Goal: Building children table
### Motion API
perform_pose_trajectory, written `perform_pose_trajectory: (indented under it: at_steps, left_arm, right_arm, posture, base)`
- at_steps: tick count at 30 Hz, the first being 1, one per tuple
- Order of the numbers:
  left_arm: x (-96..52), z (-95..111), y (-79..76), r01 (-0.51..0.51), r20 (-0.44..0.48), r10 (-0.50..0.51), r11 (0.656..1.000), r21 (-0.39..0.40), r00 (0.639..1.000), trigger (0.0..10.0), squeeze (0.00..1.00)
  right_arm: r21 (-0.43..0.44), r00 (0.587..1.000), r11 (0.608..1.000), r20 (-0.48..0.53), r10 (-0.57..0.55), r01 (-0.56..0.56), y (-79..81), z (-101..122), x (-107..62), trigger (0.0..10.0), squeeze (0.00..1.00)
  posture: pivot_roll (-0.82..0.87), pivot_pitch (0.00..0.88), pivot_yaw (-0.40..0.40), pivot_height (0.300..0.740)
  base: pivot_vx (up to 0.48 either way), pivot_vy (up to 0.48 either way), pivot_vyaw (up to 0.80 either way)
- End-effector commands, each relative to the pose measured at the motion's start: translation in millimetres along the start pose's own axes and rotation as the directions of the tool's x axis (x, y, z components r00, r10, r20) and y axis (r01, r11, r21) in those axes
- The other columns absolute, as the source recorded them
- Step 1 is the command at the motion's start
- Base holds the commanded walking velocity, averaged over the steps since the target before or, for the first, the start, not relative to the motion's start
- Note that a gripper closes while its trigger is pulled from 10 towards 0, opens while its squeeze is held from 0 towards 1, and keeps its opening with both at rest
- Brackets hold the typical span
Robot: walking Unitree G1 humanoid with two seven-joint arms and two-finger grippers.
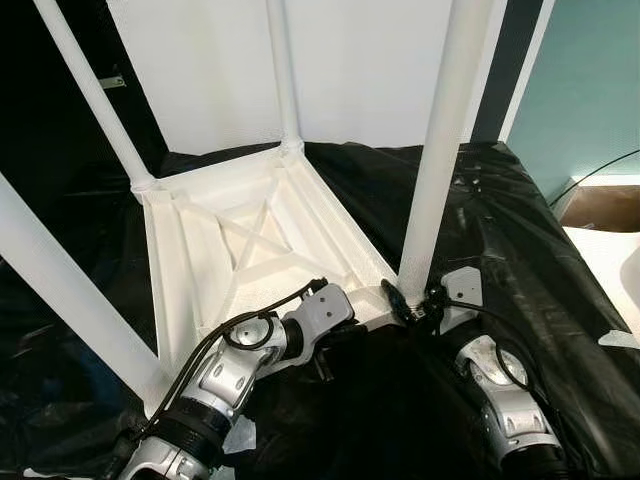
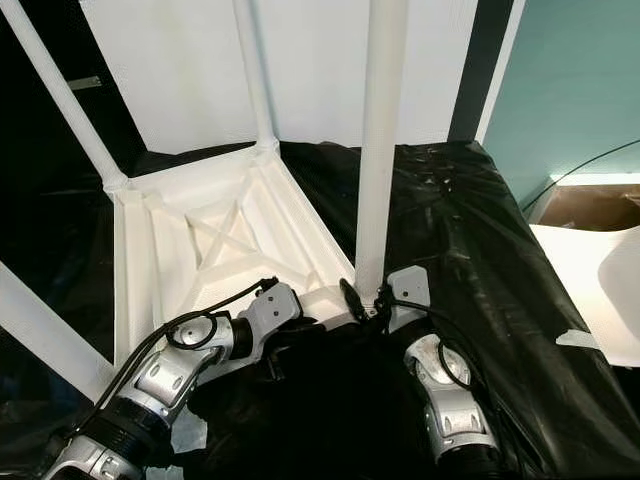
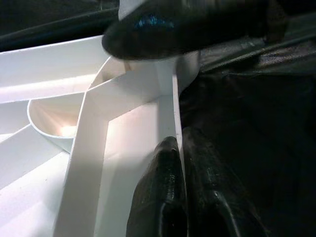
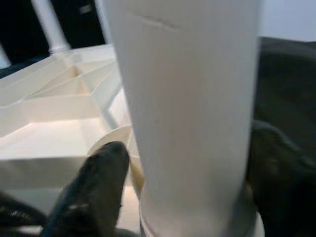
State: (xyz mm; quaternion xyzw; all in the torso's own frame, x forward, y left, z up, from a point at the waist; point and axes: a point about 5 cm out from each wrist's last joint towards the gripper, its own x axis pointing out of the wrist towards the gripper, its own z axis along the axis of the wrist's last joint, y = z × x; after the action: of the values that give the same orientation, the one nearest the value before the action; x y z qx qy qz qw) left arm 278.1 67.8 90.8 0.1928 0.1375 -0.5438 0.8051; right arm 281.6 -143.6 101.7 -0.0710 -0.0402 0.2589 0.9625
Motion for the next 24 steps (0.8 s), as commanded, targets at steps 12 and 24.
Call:
perform_pose_trajectory:
  at_steps: [12, 24]
  left_arm:
    - [1.3, -48.1, -19.0, 0.03, -0.192, -0.053, 0.992, -0.12, 0.98, 10.0, 0.0]
    - [-1.8, -50.3, -21.1, 0.029, -0.197, -0.054, 0.991, -0.127, 0.979, 10.0, 0.0]
  right_arm:
    - [-0.161, 0.919, 0.911, -0.178, 0.351, -0.379, -52.0, 11.0, -3.5, 10.0, 0.0]
    - [-0.154, 0.874, 0.871, -0.23, 0.428, -0.467, -64.8, 16.9, -2.6, 0.0, 0.0]
  posture:
    - [0.0, 0.0, 0.033, 0.74]
    - [0.01, 0.0, 0.038, 0.74]
  base:
    - [0.0, 0.0, 0.0]
    - [0.0, 0.0, 0.0]
